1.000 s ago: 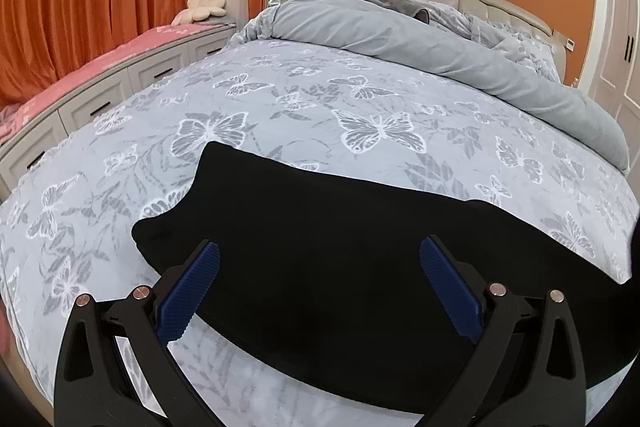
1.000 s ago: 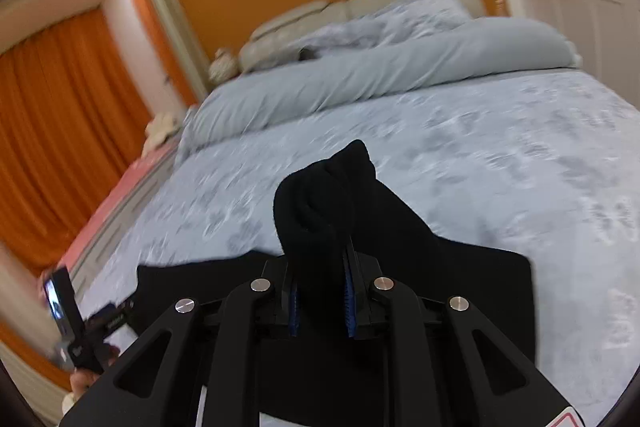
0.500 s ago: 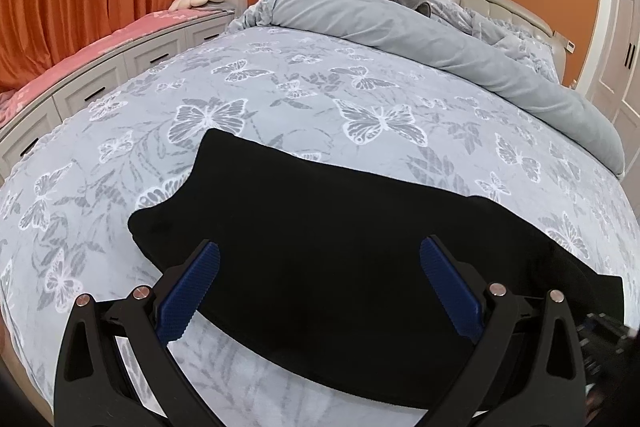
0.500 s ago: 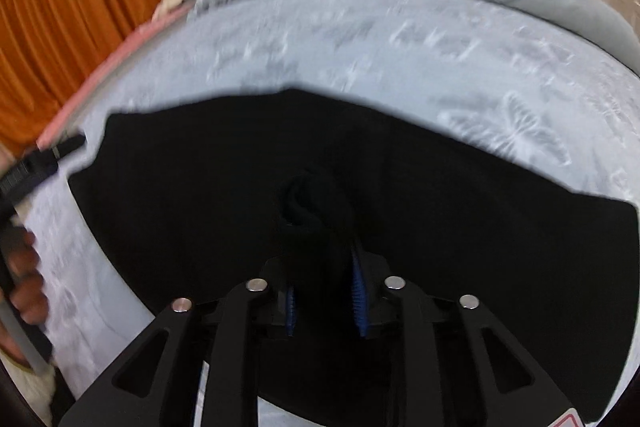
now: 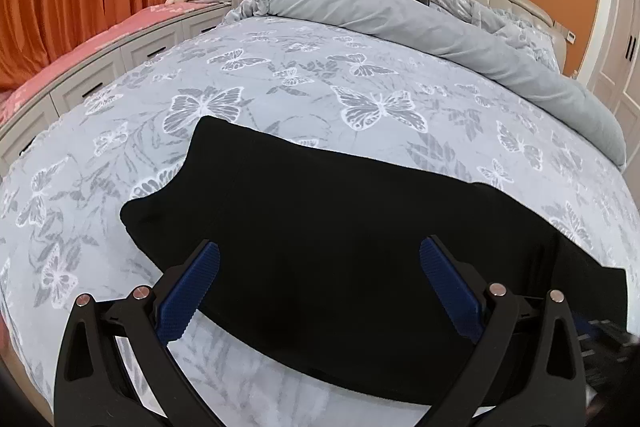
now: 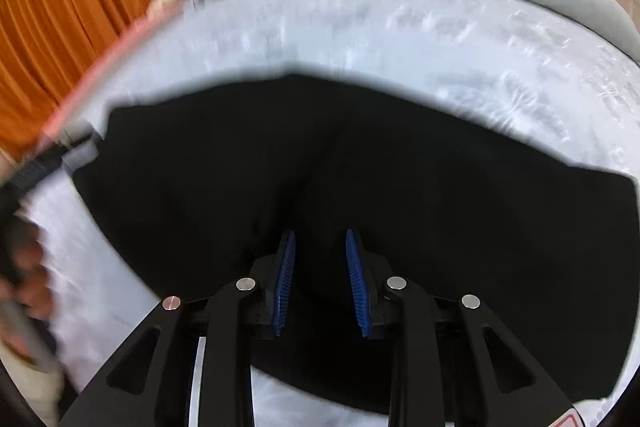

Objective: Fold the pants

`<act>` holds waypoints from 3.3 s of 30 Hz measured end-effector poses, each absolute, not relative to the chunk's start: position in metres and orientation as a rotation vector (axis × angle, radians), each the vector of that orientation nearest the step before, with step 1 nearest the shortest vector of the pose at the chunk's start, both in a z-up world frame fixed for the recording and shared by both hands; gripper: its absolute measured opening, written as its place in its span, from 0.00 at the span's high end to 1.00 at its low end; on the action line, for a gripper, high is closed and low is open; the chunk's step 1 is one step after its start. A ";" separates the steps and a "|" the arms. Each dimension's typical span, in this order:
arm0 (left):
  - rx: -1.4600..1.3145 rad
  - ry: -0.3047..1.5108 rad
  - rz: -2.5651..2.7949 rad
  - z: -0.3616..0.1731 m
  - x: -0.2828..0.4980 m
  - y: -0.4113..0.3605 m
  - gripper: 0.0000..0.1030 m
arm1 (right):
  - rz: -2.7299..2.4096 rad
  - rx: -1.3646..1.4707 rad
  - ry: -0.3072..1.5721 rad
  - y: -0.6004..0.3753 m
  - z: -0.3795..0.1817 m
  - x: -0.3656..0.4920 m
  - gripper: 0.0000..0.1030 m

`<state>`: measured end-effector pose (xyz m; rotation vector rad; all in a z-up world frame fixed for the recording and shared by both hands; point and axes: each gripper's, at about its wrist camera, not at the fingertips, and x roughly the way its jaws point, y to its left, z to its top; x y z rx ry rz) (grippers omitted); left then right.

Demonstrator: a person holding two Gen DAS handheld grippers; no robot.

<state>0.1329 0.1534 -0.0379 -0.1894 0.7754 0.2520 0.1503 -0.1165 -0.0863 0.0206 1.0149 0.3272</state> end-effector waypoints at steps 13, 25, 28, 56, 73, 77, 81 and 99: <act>-0.445 0.750 0.418 -0.032 0.097 0.278 0.05 | 0.394 -0.306 0.872 -0.065 -0.070 0.122 0.35; -0.370 0.834 0.329 -0.046 0.103 0.292 0.05 | 0.368 -0.161 0.907 -0.042 -0.075 0.163 0.78; -0.390 0.916 0.347 -0.065 0.115 0.294 0.05 | 0.364 -0.163 0.900 -0.041 -0.077 0.162 0.73; -0.421 0.667 0.130 0.010 0.121 0.164 0.84 | -0.001 0.451 1.090 -0.343 -0.092 0.110 0.28; -0.529 0.694 0.123 0.015 0.094 0.205 0.84 | 0.175 0.345 0.945 -0.332 -0.013 0.064 0.85; -0.526 0.769 0.051 0.004 0.086 0.195 0.84 | 0.055 0.349 1.017 -0.376 -0.031 0.040 0.84; -0.465 0.820 0.086 -0.009 0.089 0.179 0.85 | 0.037 0.372 1.161 -0.388 -0.085 0.044 0.73; -0.487 0.821 0.135 -0.018 0.086 0.185 0.84 | 0.302 -0.386 0.904 -0.124 -0.069 0.064 0.73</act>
